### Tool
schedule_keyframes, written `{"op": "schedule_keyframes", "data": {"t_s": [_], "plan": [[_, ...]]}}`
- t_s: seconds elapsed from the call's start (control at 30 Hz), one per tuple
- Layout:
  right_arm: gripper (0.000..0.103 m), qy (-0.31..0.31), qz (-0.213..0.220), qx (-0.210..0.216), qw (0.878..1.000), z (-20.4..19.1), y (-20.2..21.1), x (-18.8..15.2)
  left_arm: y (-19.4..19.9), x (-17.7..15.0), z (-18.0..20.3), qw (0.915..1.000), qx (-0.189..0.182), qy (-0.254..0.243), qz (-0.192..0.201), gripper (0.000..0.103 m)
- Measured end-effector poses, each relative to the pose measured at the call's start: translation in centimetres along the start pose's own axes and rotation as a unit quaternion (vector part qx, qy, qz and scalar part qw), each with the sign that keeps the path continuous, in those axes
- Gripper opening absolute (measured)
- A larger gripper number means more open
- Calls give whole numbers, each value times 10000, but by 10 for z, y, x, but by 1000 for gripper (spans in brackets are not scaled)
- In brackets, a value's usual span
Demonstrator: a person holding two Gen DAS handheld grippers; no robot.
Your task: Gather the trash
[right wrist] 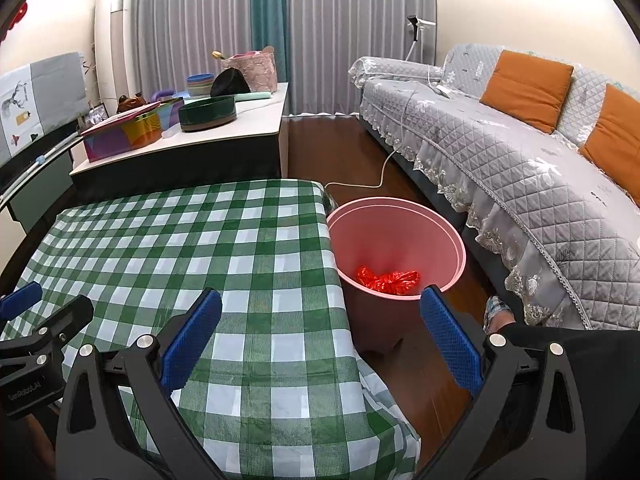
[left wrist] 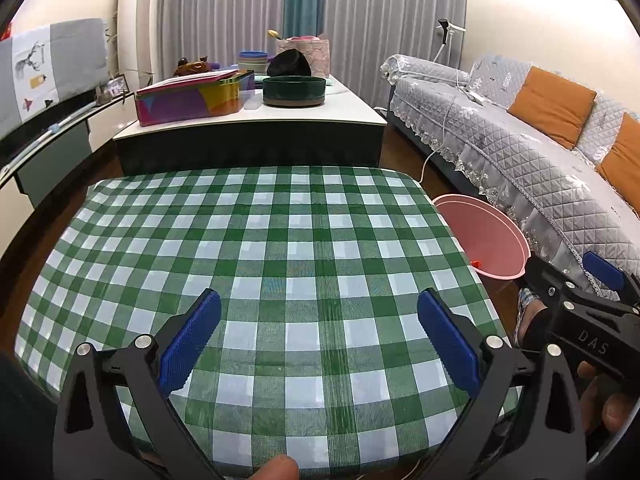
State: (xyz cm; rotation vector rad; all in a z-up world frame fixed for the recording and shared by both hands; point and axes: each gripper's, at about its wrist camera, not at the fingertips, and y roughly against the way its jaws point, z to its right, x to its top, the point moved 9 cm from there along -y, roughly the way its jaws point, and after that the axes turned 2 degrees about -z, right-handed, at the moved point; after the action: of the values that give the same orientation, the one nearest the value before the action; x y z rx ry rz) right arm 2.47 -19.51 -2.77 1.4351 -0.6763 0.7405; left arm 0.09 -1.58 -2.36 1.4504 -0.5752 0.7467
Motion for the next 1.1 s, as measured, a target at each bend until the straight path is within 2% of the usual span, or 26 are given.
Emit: {"op": "schedule_keyframes", "data": {"t_s": [1.1], "plan": [[98, 25, 13, -3, 10000, 0, 0, 0, 1, -4, 4, 10000, -9, 32, -15, 95]]}}
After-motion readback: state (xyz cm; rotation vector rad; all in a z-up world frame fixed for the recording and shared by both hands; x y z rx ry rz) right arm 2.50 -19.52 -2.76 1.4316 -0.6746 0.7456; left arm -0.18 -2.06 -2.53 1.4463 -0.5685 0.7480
